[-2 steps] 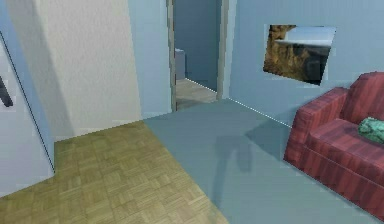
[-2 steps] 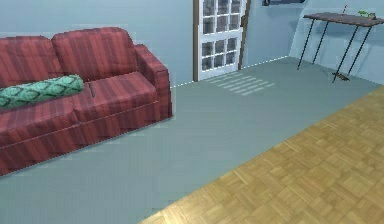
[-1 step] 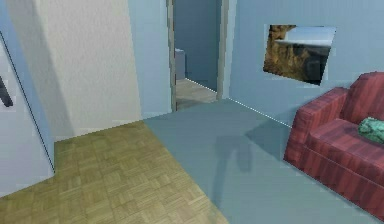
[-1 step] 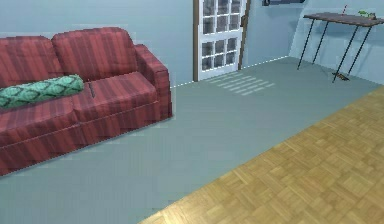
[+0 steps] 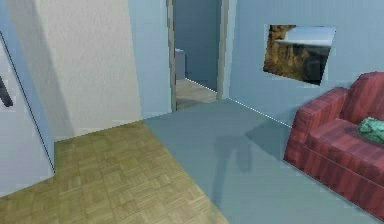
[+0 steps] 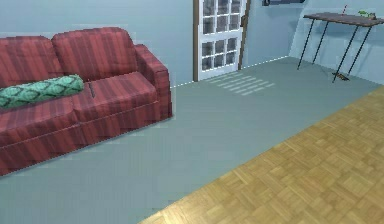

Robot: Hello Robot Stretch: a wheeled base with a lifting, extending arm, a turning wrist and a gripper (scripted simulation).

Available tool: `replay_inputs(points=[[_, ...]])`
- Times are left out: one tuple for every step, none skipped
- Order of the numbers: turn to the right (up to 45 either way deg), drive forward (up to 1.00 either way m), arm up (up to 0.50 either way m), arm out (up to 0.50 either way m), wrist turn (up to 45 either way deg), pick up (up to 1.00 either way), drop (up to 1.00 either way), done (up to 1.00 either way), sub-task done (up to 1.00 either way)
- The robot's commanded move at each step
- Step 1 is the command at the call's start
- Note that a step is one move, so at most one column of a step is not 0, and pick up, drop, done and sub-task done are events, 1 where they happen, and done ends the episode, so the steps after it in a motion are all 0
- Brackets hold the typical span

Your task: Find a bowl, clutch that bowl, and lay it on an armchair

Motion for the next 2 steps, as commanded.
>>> replay_inputs(points=[[-30.0, 0.00, 0.00, 0.00, 0.0, 0.00, 0.00, 0.00, 0.00], [0.0, 0.20, 0.00, 0.00, 0.0, 0.00, 0.00, 0.00, 0.00]])
